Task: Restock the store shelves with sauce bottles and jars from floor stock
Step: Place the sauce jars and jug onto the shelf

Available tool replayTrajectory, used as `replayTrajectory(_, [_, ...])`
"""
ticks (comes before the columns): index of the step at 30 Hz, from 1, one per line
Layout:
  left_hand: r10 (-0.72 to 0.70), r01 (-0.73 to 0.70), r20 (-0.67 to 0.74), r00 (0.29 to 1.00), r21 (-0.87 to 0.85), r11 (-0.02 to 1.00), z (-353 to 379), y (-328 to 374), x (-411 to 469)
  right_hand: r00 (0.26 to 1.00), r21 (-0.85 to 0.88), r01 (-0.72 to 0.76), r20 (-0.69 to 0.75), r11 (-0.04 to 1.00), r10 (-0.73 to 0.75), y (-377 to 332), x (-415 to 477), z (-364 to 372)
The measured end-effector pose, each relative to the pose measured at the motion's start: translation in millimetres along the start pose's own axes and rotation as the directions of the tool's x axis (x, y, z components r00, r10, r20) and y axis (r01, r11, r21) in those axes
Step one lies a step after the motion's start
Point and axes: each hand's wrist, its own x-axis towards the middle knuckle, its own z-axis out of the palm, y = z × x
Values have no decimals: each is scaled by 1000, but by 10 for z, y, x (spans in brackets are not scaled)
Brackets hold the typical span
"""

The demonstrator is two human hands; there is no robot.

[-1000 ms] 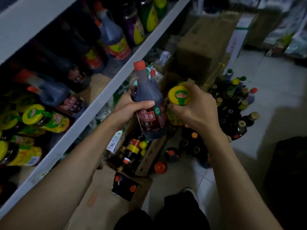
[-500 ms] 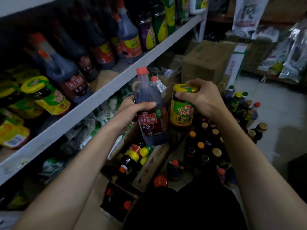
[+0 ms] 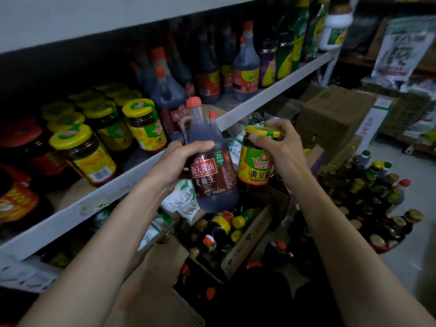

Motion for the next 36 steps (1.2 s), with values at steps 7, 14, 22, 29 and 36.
replayTrajectory(7, [237, -234, -59, 970, 57, 971, -655, 171, -442, 983, 66, 70, 162, 995, -80, -126, -32, 894])
replayTrajectory(14, [274, -261, -121, 954, 114, 959, -1192, 171, -674, 957, 34, 101, 271, 994, -106, -141, -90, 1533])
replayTrajectory(22, [199, -153, -231, 952, 202, 967, -1124, -688, -972, 957, -134, 104, 284, 986, -62, 107, -250, 1684])
replayTrajectory(29, [169, -65, -309, 936, 319, 946, -1139, -1354, -1154, 955, -265, 152, 286, 952, -73, 220, -455, 1861])
replayTrajectory(36, [33, 118, -386, 922, 361, 925, -1251, -2070, -1388, 959, -141, 184, 242, 973, -146, -29, -524, 2107])
